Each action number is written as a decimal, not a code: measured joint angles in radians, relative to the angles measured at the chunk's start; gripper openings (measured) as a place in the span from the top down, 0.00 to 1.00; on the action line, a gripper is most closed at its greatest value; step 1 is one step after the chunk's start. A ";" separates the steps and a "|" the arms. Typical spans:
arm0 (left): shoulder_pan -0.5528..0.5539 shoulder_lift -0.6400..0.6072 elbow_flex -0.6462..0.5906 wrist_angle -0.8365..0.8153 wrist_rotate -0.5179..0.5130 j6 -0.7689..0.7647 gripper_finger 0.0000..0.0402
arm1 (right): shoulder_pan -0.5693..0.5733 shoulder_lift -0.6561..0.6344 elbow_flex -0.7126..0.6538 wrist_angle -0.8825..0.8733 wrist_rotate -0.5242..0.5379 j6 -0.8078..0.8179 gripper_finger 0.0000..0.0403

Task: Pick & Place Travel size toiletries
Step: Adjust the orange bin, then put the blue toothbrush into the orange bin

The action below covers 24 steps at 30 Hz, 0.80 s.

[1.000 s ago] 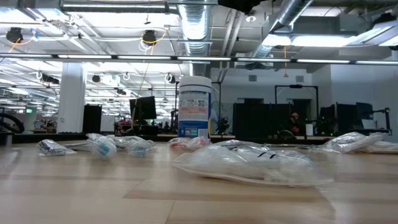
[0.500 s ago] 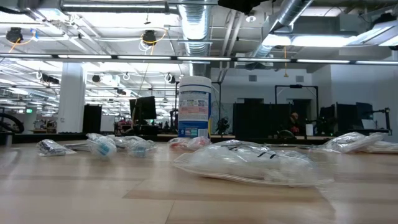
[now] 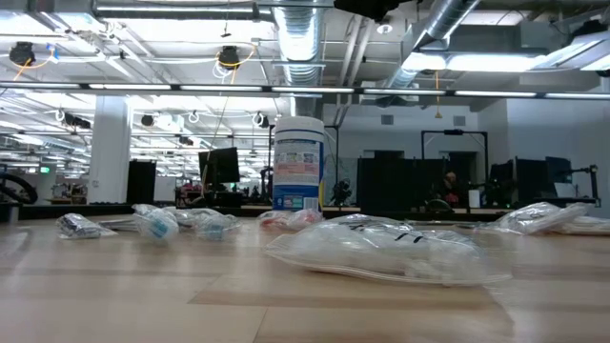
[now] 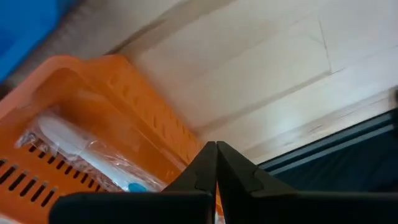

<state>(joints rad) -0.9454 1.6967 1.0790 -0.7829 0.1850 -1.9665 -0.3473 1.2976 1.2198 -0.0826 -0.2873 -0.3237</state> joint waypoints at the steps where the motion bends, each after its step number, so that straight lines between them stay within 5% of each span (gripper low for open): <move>1: 0.003 -0.005 0.000 0.003 -0.026 0.010 1.00 | 0.000 0.000 0.000 0.000 0.000 0.000 0.31; 8: 0.080 -0.105 0.001 0.014 -0.495 0.232 1.00 | 0.000 0.000 0.000 0.000 0.000 0.000 0.31; 11: 0.153 -0.148 0.001 0.013 -0.600 0.382 1.00 | 0.000 0.000 0.000 0.000 0.000 0.000 0.31; 16: 0.305 -0.196 -0.016 0.013 -0.586 0.574 1.00 | 0.000 0.000 0.000 0.000 0.000 0.002 0.31; 24: 0.508 -0.246 -0.157 0.020 -0.381 0.542 0.86 | 0.000 0.000 0.000 0.000 0.000 0.001 0.31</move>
<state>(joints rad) -0.4374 1.4509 0.9224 -0.7625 -0.1959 -1.4244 -0.3473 1.2976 1.2198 -0.0825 -0.2874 -0.3225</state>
